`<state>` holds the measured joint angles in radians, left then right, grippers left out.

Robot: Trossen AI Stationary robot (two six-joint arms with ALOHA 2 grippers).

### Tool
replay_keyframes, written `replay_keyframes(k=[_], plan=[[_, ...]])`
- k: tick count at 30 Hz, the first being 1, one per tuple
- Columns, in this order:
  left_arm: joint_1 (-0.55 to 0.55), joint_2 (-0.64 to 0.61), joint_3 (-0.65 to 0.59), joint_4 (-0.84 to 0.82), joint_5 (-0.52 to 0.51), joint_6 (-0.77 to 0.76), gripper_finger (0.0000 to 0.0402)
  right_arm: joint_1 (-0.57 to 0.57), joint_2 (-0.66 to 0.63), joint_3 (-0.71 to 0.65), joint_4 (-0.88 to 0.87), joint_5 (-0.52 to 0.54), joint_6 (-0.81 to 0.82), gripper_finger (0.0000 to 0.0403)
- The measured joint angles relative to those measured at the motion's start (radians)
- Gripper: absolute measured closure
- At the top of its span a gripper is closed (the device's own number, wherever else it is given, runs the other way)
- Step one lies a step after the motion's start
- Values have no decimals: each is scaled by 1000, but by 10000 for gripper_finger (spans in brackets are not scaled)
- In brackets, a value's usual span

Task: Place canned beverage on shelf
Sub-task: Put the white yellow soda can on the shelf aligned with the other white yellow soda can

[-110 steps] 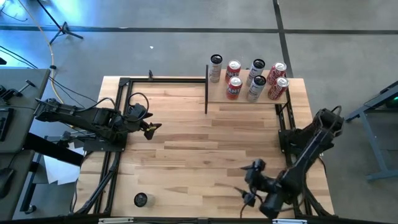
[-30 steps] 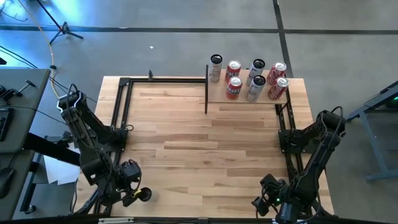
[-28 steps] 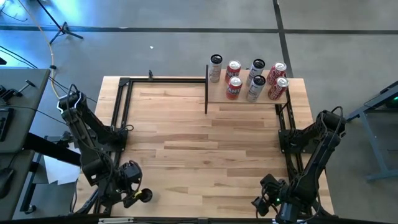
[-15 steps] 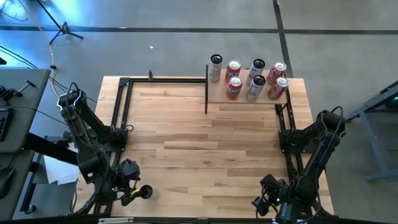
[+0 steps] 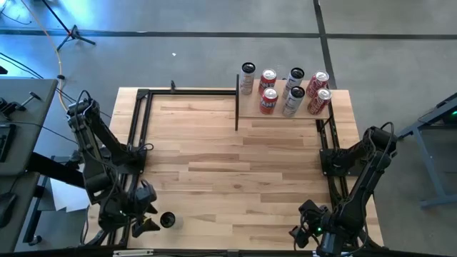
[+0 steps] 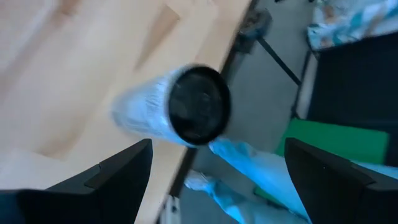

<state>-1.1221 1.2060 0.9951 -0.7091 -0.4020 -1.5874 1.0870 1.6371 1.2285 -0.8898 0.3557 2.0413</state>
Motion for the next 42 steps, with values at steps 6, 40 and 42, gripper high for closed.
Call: replay_keyframes(k=[6,40,42], plan=[[0,0,2,75,23,5,64,0,0,0,0,0,0,9],[-37,0,10,-118,132,-137,46,0,0,0,0,0,0,9],[-61,0,17,-118,133,-164,46,0,0,0,0,0,0,9]])
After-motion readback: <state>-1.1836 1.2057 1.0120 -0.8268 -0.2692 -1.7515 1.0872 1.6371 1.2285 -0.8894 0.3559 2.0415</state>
